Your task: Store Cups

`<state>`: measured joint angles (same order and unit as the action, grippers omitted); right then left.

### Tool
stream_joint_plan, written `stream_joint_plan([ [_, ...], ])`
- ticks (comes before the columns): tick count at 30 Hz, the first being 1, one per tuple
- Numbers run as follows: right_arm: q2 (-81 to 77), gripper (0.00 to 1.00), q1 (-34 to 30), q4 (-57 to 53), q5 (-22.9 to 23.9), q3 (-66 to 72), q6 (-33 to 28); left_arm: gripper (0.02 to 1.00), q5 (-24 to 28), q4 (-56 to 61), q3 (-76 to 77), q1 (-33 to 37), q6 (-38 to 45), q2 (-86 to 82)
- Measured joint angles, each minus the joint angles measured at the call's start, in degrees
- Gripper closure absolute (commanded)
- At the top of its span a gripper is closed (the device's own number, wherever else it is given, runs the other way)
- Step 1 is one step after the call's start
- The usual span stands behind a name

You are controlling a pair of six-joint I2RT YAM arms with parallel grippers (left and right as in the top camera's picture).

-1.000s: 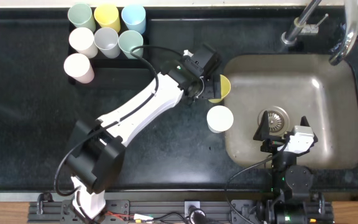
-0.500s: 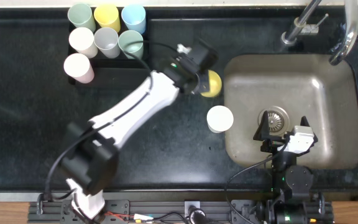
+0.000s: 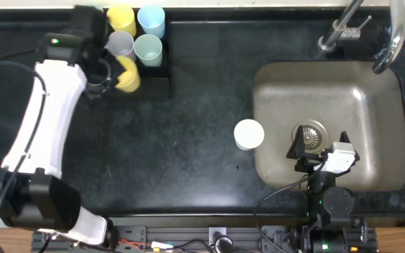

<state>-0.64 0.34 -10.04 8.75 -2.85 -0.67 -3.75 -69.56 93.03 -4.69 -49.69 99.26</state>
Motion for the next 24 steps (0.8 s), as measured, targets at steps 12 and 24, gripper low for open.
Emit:
stream_joint_plan([
  [12, 0.0, 0.003, 0.0, 0.0, 0.0, 0.0, 0.0, 0.982, 0.5, 4.17, 0.0, 3.37, -0.37, 4.44],
  [24, 0.02, 0.003, 0.0, -0.02, 0.0, 0.0, 0.0, 0.982, 1.86, 4.87, 0.0, 5.33, -0.98, 7.13],
])
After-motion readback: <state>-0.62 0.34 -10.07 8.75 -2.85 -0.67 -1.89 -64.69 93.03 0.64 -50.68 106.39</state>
